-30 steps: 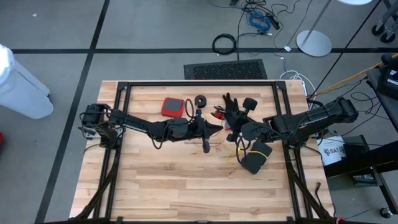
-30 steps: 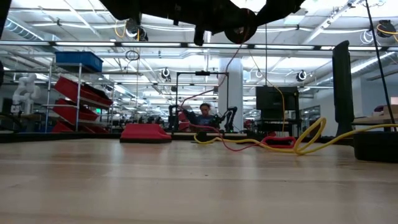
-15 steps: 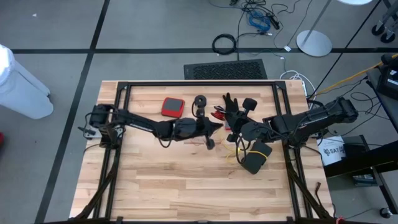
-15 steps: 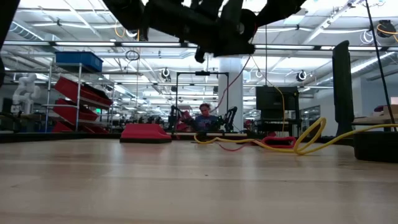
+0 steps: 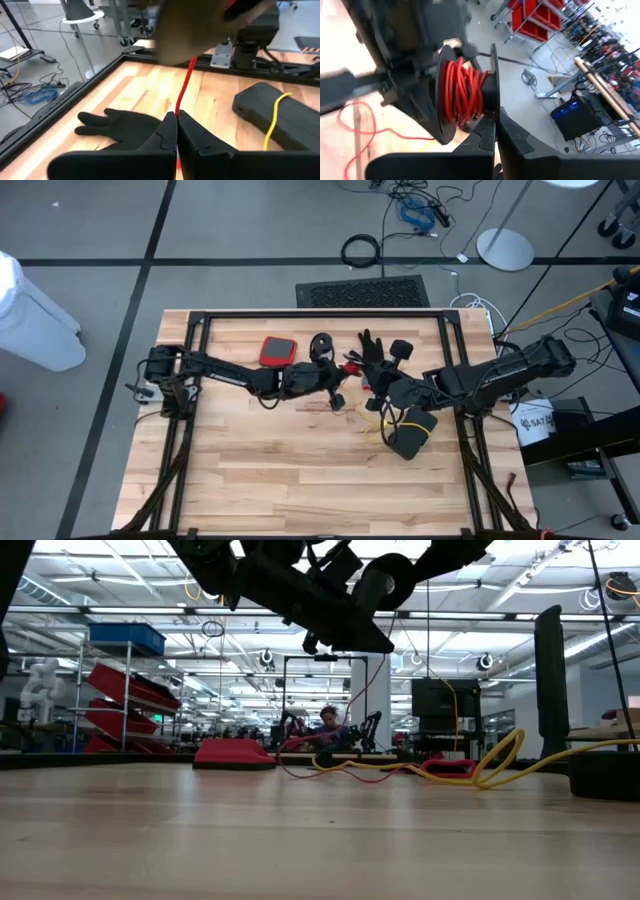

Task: Coil cords
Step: Uncoil the red wire from the spool

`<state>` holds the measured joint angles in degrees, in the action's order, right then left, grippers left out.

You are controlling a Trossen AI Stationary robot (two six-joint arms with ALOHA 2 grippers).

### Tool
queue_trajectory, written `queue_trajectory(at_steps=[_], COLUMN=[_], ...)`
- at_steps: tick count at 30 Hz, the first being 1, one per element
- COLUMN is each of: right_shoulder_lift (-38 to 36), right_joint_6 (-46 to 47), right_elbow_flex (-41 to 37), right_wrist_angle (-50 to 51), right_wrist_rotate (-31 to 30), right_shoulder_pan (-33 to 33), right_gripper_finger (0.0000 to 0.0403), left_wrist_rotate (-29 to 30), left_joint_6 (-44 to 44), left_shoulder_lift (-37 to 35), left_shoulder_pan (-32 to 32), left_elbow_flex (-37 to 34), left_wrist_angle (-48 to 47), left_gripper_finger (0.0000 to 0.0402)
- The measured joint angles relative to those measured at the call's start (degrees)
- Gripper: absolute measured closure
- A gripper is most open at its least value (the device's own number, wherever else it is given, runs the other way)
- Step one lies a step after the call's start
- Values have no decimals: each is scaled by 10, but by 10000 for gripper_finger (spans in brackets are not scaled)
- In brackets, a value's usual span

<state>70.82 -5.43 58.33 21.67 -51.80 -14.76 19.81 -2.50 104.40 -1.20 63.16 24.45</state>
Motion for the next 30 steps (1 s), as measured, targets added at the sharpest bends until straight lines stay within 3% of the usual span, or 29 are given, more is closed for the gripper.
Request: queue_trajectory(at_steps=[15, 25, 30], right_shoulder_lift=[-26, -39, -39], right_joint_6=[3, 71, 93], right_elbow_flex=[0, 0, 0], right_wrist_angle=[14, 125, 158], right_wrist_rotate=[-3, -7, -43], right_shoulder_pan=[-6, -13, -13], right_gripper_finger=[403, 403, 403], left_wrist_rotate=[40, 82, 82], left_joint_6=[16, 31, 33], left_shoulder_lift=[-1, -30, -57], left_shoulder_pan=[-11, -17, -15], left_elbow_flex=[-2, -1, -1], left_wrist_angle=[-81, -158, -162], left_gripper_finger=[402, 402, 402])
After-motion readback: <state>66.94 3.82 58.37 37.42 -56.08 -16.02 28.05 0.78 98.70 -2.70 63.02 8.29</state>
